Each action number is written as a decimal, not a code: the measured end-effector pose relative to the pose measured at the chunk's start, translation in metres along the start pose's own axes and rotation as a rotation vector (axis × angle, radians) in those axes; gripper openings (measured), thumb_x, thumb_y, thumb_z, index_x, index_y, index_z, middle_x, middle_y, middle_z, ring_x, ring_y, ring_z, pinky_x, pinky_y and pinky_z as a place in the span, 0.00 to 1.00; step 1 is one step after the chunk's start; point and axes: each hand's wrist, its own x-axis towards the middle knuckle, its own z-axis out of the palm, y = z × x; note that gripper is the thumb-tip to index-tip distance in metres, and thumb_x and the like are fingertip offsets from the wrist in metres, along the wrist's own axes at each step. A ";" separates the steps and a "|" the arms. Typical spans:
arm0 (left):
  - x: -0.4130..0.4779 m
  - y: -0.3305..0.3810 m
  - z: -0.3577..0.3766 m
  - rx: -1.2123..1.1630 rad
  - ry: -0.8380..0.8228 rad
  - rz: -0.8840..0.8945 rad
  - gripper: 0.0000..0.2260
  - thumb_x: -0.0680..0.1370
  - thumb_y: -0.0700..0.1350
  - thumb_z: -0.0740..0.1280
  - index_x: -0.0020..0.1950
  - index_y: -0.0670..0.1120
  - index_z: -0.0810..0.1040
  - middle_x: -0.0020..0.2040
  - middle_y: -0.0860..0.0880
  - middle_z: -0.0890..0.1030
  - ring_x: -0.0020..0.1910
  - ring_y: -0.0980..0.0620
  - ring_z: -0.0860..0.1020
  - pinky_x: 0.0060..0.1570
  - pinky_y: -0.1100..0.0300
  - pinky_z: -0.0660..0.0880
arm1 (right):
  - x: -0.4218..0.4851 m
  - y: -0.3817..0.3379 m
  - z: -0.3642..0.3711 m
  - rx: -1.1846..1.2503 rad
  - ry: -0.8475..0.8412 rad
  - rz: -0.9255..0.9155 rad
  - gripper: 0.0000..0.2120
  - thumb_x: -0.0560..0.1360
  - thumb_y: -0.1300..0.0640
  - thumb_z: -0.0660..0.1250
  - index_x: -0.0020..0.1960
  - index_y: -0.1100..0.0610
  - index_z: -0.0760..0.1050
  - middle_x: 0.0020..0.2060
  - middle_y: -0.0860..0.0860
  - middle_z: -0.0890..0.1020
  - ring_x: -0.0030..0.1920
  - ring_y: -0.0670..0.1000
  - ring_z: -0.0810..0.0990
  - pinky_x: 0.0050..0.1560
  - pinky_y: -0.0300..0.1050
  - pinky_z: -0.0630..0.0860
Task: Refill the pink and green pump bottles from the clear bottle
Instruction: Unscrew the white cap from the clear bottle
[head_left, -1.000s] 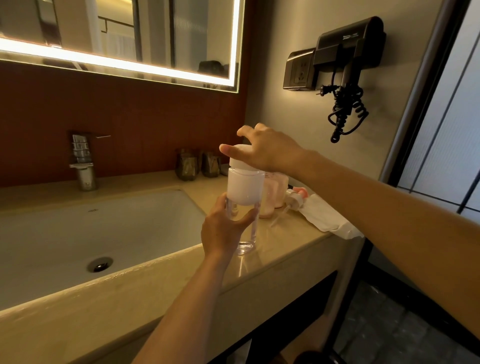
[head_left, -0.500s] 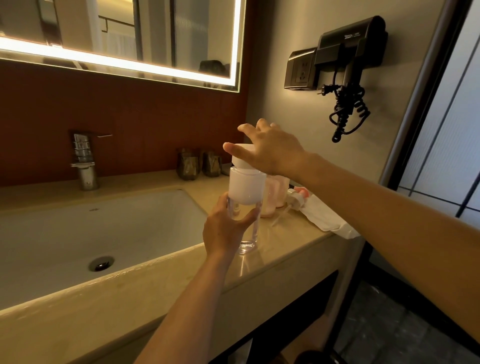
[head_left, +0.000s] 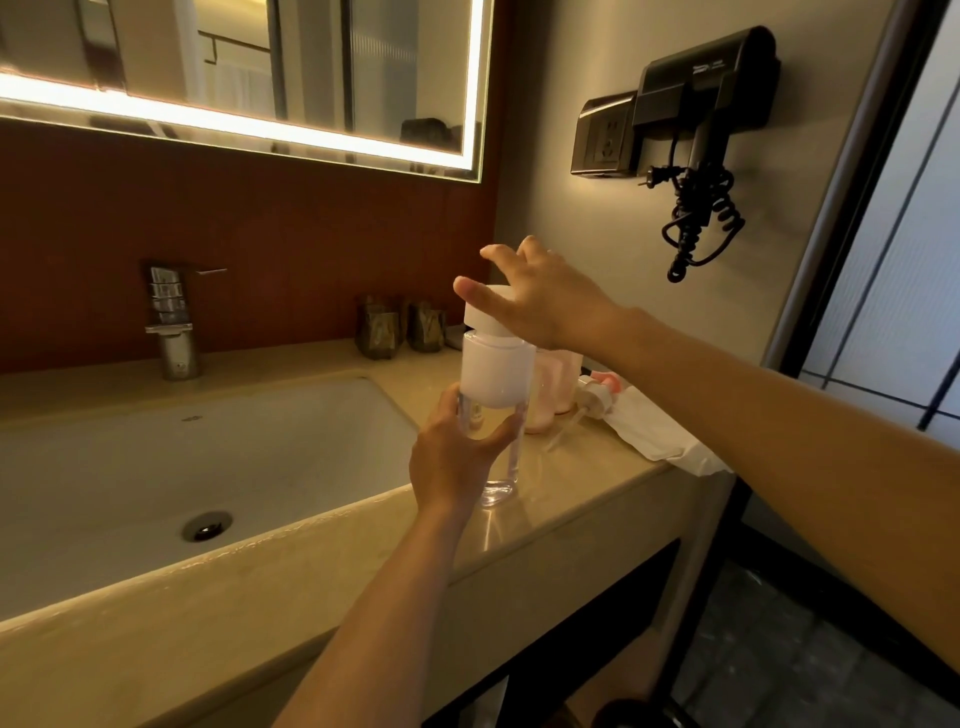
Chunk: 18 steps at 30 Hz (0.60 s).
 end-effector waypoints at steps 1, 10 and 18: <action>0.000 0.000 0.000 -0.002 0.000 -0.002 0.30 0.67 0.59 0.72 0.64 0.47 0.70 0.57 0.49 0.78 0.48 0.57 0.73 0.42 0.62 0.73 | 0.001 -0.001 0.001 -0.016 -0.021 0.016 0.35 0.74 0.32 0.48 0.74 0.50 0.56 0.72 0.56 0.61 0.71 0.59 0.62 0.66 0.59 0.67; 0.000 0.001 0.000 0.016 -0.005 -0.011 0.30 0.68 0.59 0.72 0.64 0.47 0.70 0.57 0.49 0.78 0.48 0.57 0.72 0.40 0.64 0.69 | 0.001 0.005 0.004 0.415 -0.045 -0.027 0.28 0.78 0.42 0.56 0.74 0.50 0.54 0.69 0.56 0.67 0.67 0.58 0.67 0.63 0.55 0.70; -0.001 0.003 -0.001 -0.005 -0.015 -0.023 0.30 0.68 0.58 0.72 0.65 0.47 0.69 0.59 0.49 0.78 0.48 0.59 0.71 0.40 0.65 0.68 | -0.005 -0.002 -0.004 -0.024 0.018 0.010 0.31 0.73 0.33 0.56 0.66 0.55 0.68 0.64 0.56 0.70 0.60 0.56 0.72 0.53 0.47 0.73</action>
